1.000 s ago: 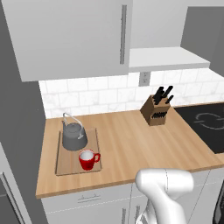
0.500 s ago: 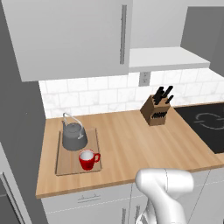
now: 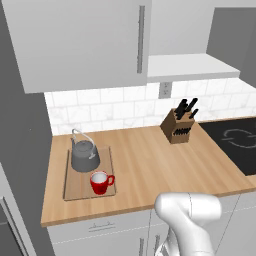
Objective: Pick the kettle from the counter and place it on the tray. Then pick the mug from the cabinet and place it on the tray. Then close the cabinet doors.
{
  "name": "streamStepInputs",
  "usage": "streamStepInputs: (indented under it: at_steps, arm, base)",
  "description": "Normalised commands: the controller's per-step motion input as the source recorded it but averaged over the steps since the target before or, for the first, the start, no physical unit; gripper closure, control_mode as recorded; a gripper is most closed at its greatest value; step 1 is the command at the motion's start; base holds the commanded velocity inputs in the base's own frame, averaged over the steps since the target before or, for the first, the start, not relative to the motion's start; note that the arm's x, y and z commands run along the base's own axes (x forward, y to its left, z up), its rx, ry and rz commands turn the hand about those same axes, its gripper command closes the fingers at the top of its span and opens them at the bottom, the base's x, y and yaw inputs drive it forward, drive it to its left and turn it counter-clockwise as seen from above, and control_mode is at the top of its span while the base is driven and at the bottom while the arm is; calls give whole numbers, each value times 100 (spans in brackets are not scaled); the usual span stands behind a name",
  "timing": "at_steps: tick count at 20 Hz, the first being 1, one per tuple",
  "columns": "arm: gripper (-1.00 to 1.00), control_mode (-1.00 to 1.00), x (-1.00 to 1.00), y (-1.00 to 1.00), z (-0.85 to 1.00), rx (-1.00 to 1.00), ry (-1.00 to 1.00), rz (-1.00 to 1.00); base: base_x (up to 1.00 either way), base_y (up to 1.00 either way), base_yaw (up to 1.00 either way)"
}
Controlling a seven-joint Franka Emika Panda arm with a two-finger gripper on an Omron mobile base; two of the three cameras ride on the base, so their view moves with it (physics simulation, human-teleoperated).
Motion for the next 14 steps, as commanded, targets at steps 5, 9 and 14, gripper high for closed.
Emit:
streamStepInputs:
  at_steps: [5,9,14]
  arm:
    - [-100,-100,-11,-48,3,0,0,0]
    - [-100,-100,0,-57,3,0,0,0]
    - [-100,-100,3,-43,0,0,1,2]
  base:
    - [0,0,0]
    - [0,0,0]
    - [0,0,0]
